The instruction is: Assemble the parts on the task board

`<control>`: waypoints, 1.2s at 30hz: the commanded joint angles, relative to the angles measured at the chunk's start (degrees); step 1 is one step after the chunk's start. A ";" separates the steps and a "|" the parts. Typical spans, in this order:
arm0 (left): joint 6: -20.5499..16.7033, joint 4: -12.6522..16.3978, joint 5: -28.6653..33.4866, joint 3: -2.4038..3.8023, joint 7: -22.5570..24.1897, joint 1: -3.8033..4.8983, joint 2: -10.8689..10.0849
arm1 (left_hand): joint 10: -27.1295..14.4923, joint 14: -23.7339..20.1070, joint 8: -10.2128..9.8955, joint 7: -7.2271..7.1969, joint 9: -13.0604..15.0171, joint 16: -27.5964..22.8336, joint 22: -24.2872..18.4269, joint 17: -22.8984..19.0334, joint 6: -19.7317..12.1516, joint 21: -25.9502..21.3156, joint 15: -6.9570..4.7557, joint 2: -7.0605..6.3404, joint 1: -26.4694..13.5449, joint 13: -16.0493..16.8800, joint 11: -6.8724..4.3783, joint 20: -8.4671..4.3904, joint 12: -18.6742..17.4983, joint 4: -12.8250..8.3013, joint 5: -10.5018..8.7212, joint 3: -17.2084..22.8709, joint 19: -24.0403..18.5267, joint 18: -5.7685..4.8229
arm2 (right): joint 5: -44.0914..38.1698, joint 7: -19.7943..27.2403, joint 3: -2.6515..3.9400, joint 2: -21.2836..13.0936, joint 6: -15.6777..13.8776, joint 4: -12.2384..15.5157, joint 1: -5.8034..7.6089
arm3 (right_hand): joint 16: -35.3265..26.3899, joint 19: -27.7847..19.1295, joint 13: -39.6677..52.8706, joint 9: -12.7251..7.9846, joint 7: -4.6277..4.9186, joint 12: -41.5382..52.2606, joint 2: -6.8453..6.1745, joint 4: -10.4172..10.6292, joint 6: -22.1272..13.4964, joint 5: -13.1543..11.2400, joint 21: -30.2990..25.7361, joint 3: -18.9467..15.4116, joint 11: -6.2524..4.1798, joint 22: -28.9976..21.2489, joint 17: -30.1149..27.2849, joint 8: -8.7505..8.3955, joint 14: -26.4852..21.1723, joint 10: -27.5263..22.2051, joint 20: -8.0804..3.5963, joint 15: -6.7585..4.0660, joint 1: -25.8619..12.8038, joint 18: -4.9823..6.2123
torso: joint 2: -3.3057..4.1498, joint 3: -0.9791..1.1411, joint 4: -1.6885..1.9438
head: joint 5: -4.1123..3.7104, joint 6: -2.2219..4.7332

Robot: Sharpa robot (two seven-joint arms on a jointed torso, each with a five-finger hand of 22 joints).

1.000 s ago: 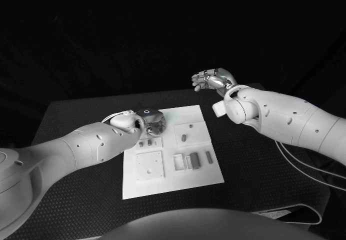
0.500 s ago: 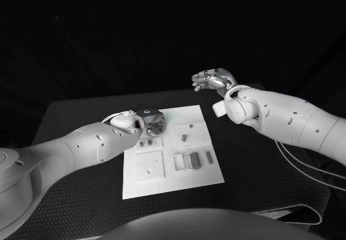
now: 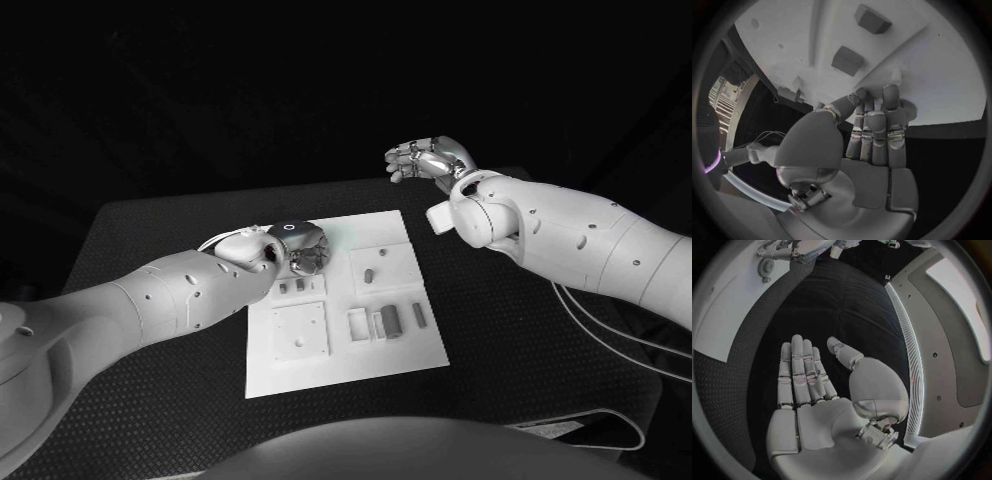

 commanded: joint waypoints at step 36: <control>0.58 9.55 1.68 5.59 -0.36 1.65 -10.66 | 6.67 0.00 0.56 -0.21 -0.06 -0.58 0.17 -0.35 0.77 -0.75 -0.43 0.41 0.10 0.61 1.18 -0.42 -0.11 -0.04 0.11 0.46 0.17 0.78 | 0.18 0.72 0.02 -1.00 0.03 0.52 -0.03 | -0.97 -0.15 -0.48 -0.21 0.20 -0.37 0.31 -0.06 0.22 -0.01 -0.37 -0.46 -0.02 0.13 0.54 0.19 0.67 0.68 0.44 0.01 -0.15 0.10 | -0.05 -0.10 0.07 | 0.78 0.01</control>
